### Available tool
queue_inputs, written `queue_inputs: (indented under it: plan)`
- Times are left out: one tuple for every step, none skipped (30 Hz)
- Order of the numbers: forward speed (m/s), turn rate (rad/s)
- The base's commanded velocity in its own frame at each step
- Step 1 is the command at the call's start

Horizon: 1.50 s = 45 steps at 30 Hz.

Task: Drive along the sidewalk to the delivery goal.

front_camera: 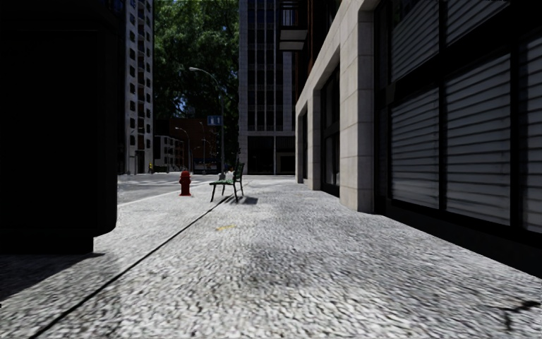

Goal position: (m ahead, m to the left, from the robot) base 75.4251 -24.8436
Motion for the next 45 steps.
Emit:
queue_inputs:
  plan:
    - [2.0, 0.0]
    - [2.0, 0.0]
    - [2.0, 0.0]
    - [2.0, 0.0]
    - [2.0, 0.0]
    - [2.0, 0.0]
    - [2.0, 0.0]
    - [2.0, 0.0]
    - [2.0, 0.0]
    - [2.0, 0.0]
    - [2.0, 0.0]
    - [2.0, 0.0]
    - [2.0, 0.0]
    - [2.0, 0.0]
    - [2.0, 0.0]
    - [2.0, 0.0]
    - [2.0, 0.0]
    - [2.0, 0.0]
    - [2.0, 0.0]
    - [2.0, 0.0]
    - [2.0, 0.0]
    - [2.0, 0.0]
    - [2.0, 0.0]
    - [2.0, 0.0]
    - [2.0, 0.0]
    - [2.0, 0.0]
    - [2.0, 0.0]
    - [2.0, 0.0]
    - [2.0, 0.0]
    - [2.0, 0.0]
    - [2.0, 0.0]
    - [2.0, 0.0]
    - [2.0, 0.0]
    - [2.0, 0.0]
    - [2.0, 0.0]
    - [2.0, 0.0]
    - [2.0, 0.0]
    - [2.0, 0.0]
    - [2.0, 0.0]
    - [2.0, 0.0]
    - [2.0, 0.0]
    - [2.0, 0.0]
    - [2.0, 0.0]
    - [2.0, 0.0]
    - [2.0, 0.0]
